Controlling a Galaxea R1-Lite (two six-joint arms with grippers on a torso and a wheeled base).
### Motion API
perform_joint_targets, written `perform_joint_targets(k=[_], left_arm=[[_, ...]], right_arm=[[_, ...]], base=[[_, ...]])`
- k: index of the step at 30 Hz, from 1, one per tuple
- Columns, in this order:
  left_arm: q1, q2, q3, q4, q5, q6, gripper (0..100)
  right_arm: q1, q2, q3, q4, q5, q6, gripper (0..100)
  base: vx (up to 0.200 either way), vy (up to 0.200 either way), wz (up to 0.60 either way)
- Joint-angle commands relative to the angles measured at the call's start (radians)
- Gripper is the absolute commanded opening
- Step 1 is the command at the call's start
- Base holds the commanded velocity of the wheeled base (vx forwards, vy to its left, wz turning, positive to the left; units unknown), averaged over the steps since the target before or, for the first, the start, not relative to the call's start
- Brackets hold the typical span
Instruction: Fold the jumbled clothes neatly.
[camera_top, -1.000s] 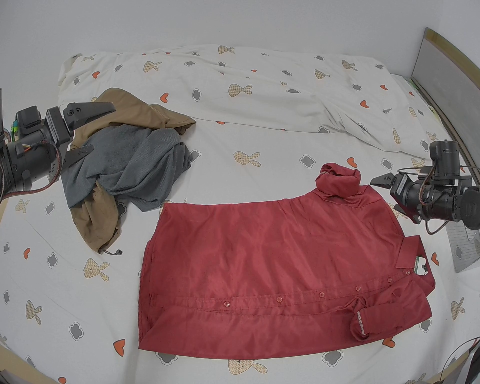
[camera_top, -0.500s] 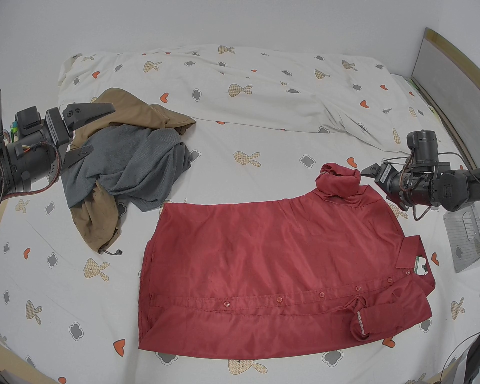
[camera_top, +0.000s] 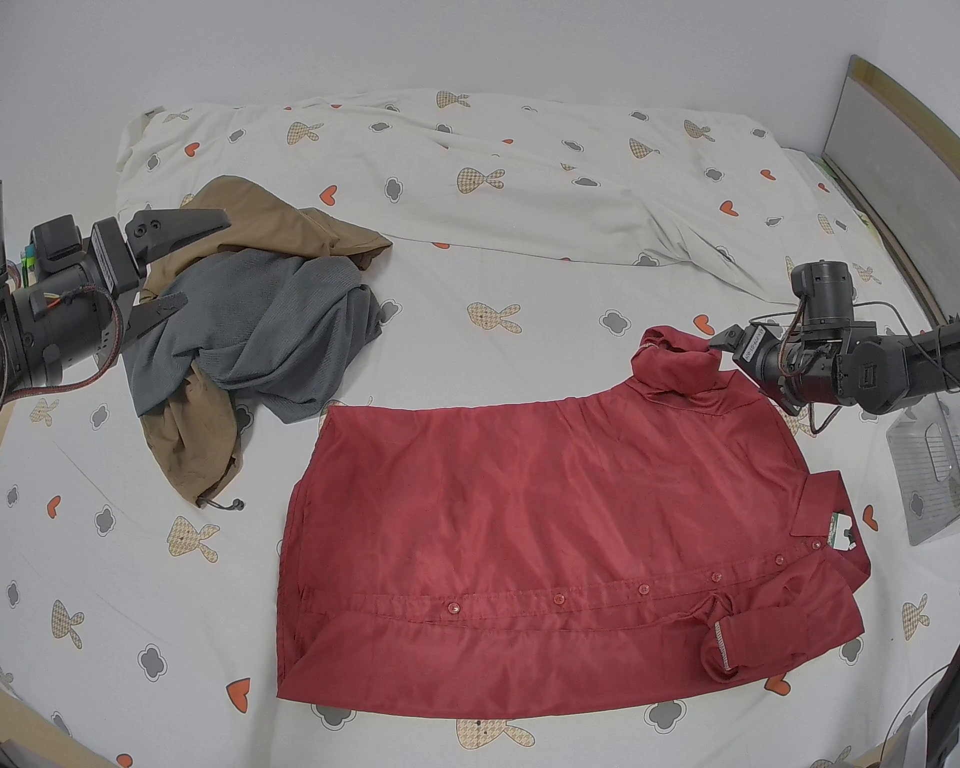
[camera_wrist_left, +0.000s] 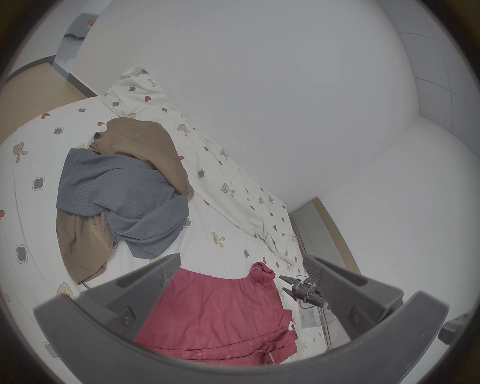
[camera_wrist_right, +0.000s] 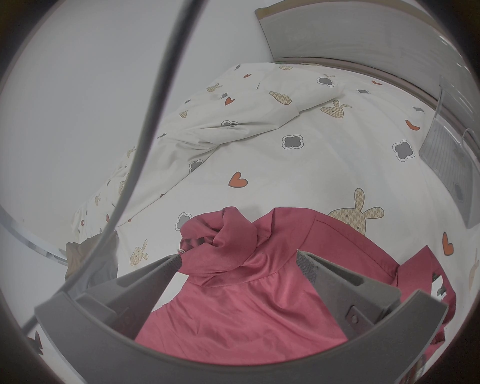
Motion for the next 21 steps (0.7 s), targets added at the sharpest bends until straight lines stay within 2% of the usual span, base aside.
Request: perform_joint_targets(k=[1, 21], left_arm=[[0.000, -0.001, 0.002, -0.001, 0.000, -0.001, 100], [-0.003, 0.002, 0.018, -0.001, 0.000, 0.022, 100]], right_arm=[[0.001, 0.025, -0.022, -0.001, -0.001, 0.001, 100], [-0.002, 0.108, -0.115, -0.002, -0.022, 0.003, 100]], base=[[0.000, 0.000, 0.00], [0.000, 0.000, 0.00]])
